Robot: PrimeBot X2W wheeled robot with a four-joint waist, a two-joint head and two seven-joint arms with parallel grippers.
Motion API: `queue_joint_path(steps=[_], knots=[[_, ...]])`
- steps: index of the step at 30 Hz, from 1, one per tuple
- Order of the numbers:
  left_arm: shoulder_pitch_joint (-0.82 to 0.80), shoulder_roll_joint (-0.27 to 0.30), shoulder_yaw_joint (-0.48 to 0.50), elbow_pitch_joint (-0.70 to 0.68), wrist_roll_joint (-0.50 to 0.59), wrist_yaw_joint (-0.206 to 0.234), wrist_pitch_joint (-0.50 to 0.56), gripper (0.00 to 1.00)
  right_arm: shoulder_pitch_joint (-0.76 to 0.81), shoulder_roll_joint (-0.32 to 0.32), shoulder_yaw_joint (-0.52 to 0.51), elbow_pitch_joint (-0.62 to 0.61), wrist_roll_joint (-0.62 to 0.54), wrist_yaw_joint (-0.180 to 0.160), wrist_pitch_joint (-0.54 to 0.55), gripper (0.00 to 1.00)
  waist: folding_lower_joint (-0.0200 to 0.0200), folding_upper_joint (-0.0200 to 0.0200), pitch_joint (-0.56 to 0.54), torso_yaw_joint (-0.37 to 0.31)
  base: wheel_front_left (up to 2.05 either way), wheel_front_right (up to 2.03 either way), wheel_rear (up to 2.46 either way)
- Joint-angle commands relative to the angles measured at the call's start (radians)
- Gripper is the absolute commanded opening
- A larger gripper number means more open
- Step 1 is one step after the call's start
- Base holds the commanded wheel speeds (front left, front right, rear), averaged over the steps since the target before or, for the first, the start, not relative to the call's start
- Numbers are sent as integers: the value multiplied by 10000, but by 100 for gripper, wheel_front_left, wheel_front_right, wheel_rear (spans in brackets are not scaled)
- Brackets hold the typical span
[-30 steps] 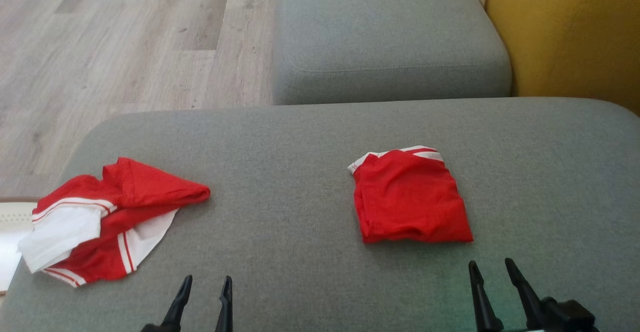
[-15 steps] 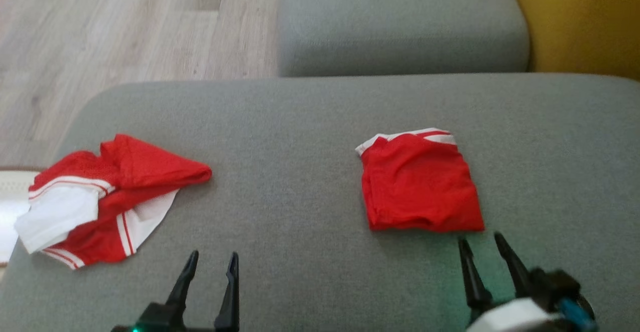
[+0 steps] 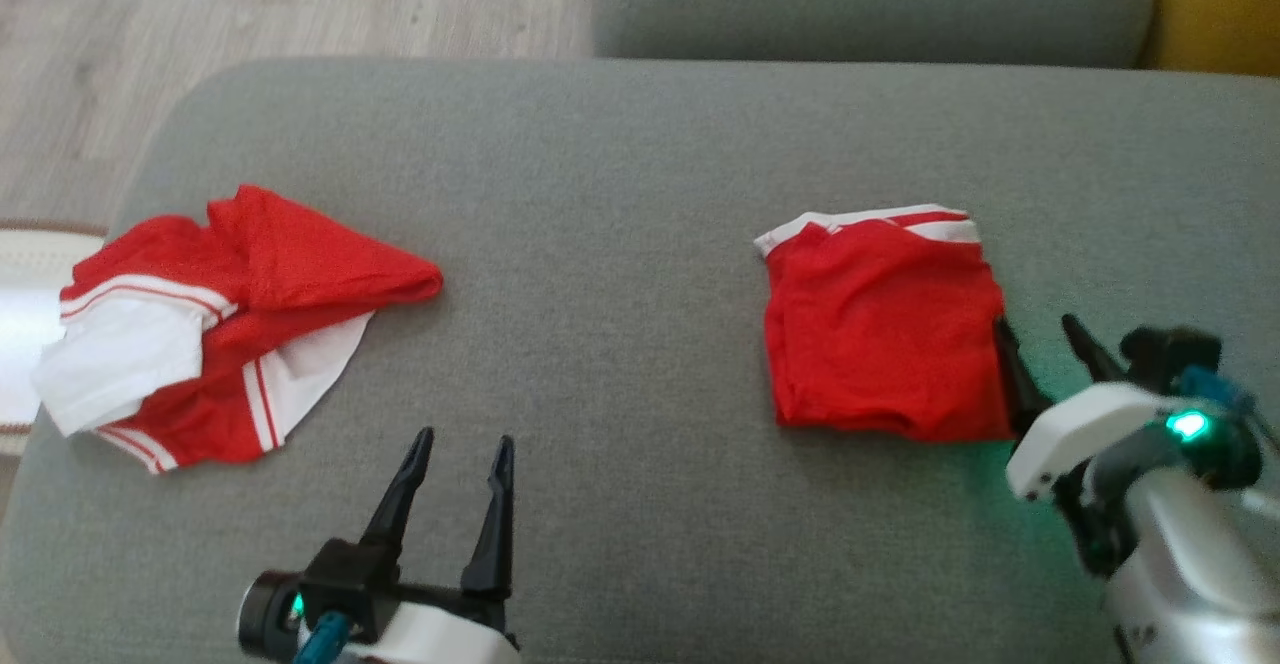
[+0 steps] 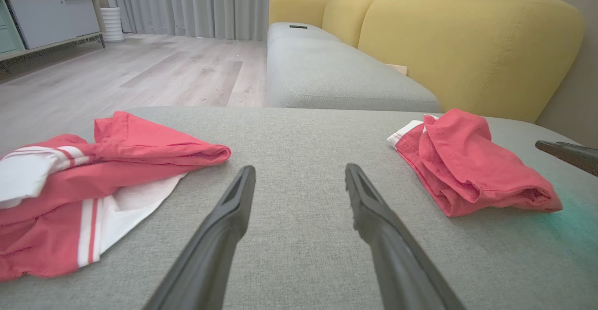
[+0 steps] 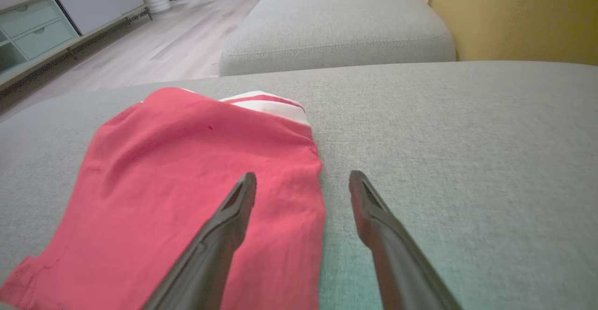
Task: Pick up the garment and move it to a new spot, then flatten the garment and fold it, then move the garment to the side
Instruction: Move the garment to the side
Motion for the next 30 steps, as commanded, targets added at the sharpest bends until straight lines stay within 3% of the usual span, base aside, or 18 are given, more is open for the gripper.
queue_joint_path(steps=[1, 8, 14, 15, 16, 17, 18, 25, 29, 30], knots=[[-576, -66, 165, -337, -122, -27, -80, 100, -705, -363, 368, 26, 334, 75, 253, 100, 0, 0, 289, 133, 0, 0, 0], [-916, -66, -62, -277, -228, 10, -80, 100, -1629, -1103, 999, 1153, 1041, 75, 960, 100, 0, 0, 749, 279, 0, 0, 0], [-1121, -66, -145, -282, -290, 71, -80, 100, -1892, -1147, 1909, 1474, 1870, 75, 1479, 100, 0, 0, 1029, 271, 0, 0, 0], [-1160, -66, -166, -280, -295, 69, -80, 100, -1952, -1186, 2074, 1504, 2052, 75, 1561, 96, 0, 0, 1097, 258, 0, 0, 0], [-1212, -66, -189, -283, -297, 64, -80, 100, -2011, -1226, 2210, 1539, 2240, 75, 1641, 77, 0, 0, 1164, 247, 0, 0, 0], [-1270, -66, -212, -298, -342, 52, -80, 100, -2063, -1265, 2362, 1552, 2417, 75, 1722, 25, 0, 0, 1224, 236, 0, 0, 0], [-1331, -66, -215, -332, -436, 51, -80, 100, -2129, -1321, 2480, 1528, 2600, 75, 1741, 0, 0, 0, 1308, 214, 0, 0, 0], [-1969, -66, -367, -582, -722, 73, -80, 100, -2626, -2212, 3013, 1437, 3044, 75, 1394, 0, 0, 0, 2003, -83, 0, 0, 0], [-2487, -66, -616, -785, -878, 5, -80, 100, -2926, -3063, 2963, 1332, 3000, 75, 1115, 0, 0, 0, 2537, -248, 0, 0, 0], [-2766, -66, -741, -911, -921, 12, -80, 100, -3066, -3553, 2880, 1239, 2967, 75, 1041, 0, 0, 0, 2828, -322, 0, 0, 0]])
